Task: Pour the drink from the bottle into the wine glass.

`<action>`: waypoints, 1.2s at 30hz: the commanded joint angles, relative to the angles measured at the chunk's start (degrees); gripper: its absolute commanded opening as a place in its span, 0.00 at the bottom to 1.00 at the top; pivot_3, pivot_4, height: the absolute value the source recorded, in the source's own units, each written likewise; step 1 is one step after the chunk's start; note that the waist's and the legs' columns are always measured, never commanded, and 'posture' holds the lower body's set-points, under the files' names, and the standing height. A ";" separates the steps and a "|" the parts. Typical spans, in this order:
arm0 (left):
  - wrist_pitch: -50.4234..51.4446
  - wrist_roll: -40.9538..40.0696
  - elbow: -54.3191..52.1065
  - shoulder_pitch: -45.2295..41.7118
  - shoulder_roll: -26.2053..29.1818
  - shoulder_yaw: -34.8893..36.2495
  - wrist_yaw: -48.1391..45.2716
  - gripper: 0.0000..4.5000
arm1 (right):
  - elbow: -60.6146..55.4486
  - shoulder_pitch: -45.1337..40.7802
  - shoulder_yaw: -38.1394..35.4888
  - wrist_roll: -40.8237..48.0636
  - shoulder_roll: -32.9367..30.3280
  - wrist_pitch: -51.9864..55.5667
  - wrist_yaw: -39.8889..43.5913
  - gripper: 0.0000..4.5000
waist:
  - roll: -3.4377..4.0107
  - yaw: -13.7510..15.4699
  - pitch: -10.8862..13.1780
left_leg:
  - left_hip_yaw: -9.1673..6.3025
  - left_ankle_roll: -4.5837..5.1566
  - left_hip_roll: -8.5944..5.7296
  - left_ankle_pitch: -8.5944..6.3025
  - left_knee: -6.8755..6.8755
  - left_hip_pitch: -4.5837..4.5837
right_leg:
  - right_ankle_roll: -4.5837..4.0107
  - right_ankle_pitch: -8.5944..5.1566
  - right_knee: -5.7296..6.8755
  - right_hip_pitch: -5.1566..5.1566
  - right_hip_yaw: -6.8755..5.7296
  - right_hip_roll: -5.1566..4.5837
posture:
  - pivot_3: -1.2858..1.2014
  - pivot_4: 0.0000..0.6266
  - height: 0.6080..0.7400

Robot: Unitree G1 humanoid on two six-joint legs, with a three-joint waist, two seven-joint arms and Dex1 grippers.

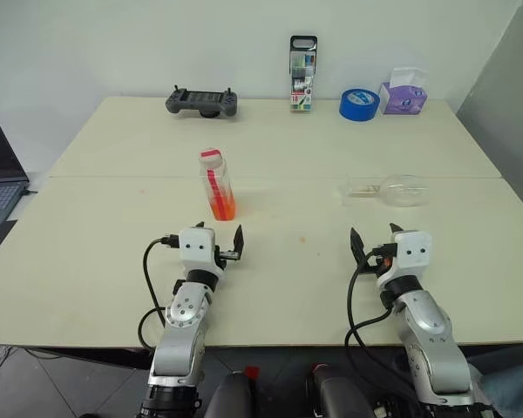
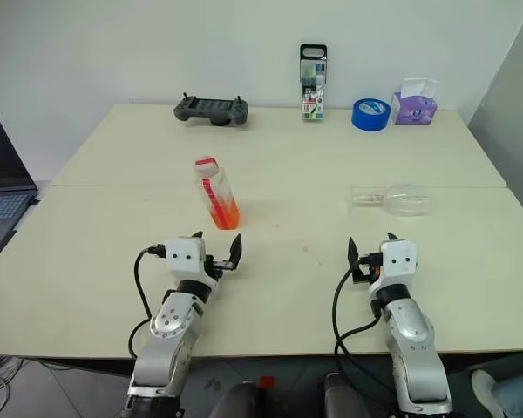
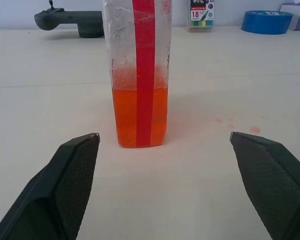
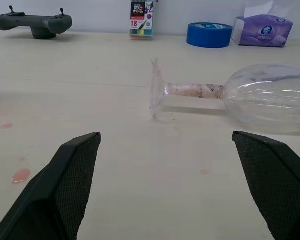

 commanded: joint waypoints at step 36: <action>-4.23 -0.45 13.90 -20.89 -1.79 4.75 5.87 1.00 | -0.43 -23.46 7.80 17.34 -7.68 19.48 20.55 1.00 | -0.14 0.04 0.07 | -0.23 0.01 -0.40 0.00 0.07 -0.06 | 0.04 0.04 0.01 0.09 -0.24 -0.30 | 0.52 0.24 1.00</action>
